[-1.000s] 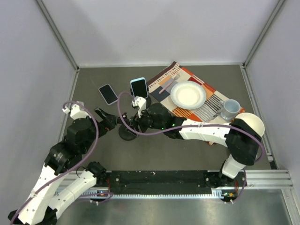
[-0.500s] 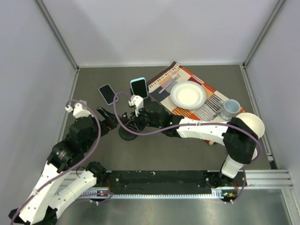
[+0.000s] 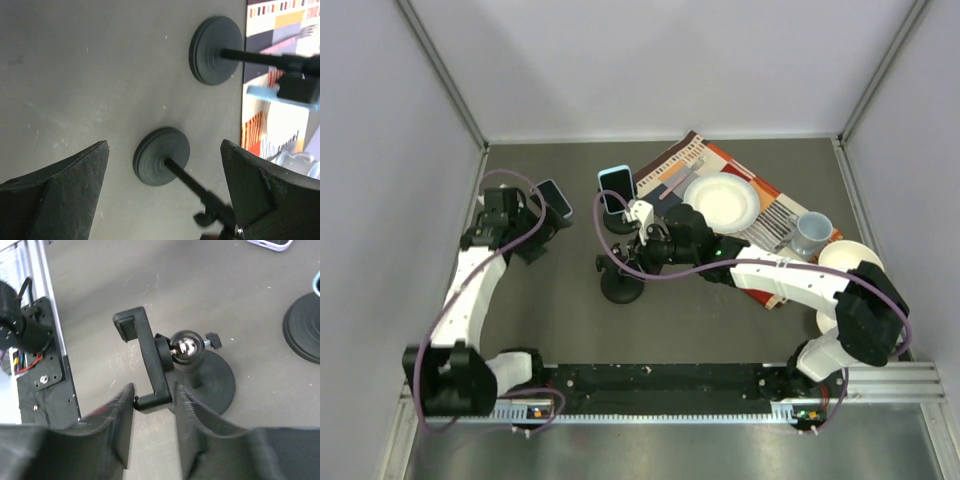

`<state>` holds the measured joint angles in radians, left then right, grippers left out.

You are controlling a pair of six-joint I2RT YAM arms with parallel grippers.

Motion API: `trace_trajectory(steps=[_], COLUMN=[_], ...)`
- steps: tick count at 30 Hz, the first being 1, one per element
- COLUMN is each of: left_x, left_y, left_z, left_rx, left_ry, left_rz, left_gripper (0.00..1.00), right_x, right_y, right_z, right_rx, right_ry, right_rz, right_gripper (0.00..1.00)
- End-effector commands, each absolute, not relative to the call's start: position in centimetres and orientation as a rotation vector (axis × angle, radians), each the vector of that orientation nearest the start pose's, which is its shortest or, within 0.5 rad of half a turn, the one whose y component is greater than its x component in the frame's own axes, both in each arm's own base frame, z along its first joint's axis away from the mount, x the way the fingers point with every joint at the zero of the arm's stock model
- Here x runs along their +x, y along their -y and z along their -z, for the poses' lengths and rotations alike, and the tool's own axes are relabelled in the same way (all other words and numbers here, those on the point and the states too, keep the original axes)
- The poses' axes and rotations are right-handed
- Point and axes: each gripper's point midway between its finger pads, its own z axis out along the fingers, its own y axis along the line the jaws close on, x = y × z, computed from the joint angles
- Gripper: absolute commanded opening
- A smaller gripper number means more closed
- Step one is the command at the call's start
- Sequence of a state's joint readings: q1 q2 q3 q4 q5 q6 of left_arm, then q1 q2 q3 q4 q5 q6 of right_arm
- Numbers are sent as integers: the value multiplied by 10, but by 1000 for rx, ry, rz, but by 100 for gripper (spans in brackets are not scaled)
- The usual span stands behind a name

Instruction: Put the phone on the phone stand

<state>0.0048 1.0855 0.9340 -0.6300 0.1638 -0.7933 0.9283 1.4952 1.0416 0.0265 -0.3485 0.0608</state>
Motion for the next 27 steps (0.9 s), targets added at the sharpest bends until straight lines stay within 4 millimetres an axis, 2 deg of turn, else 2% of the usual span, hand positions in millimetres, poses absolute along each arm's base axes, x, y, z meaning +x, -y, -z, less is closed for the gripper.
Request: trace_trajectory(steps=[1, 2, 3, 4, 5, 6, 7, 8, 9, 10, 11, 12, 13, 16, 23, 27], left_x=[357, 363, 374, 383, 385, 409, 400, 411, 435, 440, 447, 463, 472, 488, 499, 495], left_y=[48, 46, 43, 27, 17, 2, -5, -9, -12, -13, -18, -20, -21, -19, -10, -10], left_z=[-173, -163, -170, -137, -129, -152, -118, -116, -133, -108, -105, -114, -102, -95, -73, -57], left_rx=[-834, -872, -895, -941, -986, -1012, -1052, -1026, -944, -933, -909, -838, -806, -723, -672, -692], left_ry=[-2293, -2326, -2345, -2439, -2485, -2438, -2595, -2618, -2600, -2679, -2688, -2668, -2679, -2665, -2660, -2694], left_rz=[533, 509, 487, 337, 239, 152, 17, -30, -18, -60, -92, -89, -95, -61, 13, -11], left_gripper=[98, 98, 98, 98, 98, 98, 98, 98, 98, 98, 99, 98, 99, 99, 99, 99], right_x=[206, 210, 211, 215, 221, 221, 223, 225, 226, 226, 226, 225, 224, 221, 213, 213], right_y=[-405, -402, -398, -397, -392, -386, -385, -382, -378, -378, -378, -377, -377, -377, -379, -377], right_z=[-216, -221, -216, -220, -222, -225, -229, -230, -230, -230, -232, -233, -233, -238, -242, -247], right_rx=[-1144, -1118, -1099, -1074, -1037, -1019, -999, -985, -972, -963, -961, -962, -967, -968, -978, -974], right_ry=[-1699, -1692, -1704, -1689, -1687, -1679, -1663, -1658, -1657, -1655, -1649, -1644, -1640, -1610, -1575, -1560], right_rz=[-1062, -1035, -1019, -1001, -967, -956, -953, -951, -955, -965, -973, -974, -978, -999, -1045, -1044], right_gripper=[51, 68, 74, 79, 86, 89, 90, 91, 91, 91, 91, 91, 91, 91, 90, 90])
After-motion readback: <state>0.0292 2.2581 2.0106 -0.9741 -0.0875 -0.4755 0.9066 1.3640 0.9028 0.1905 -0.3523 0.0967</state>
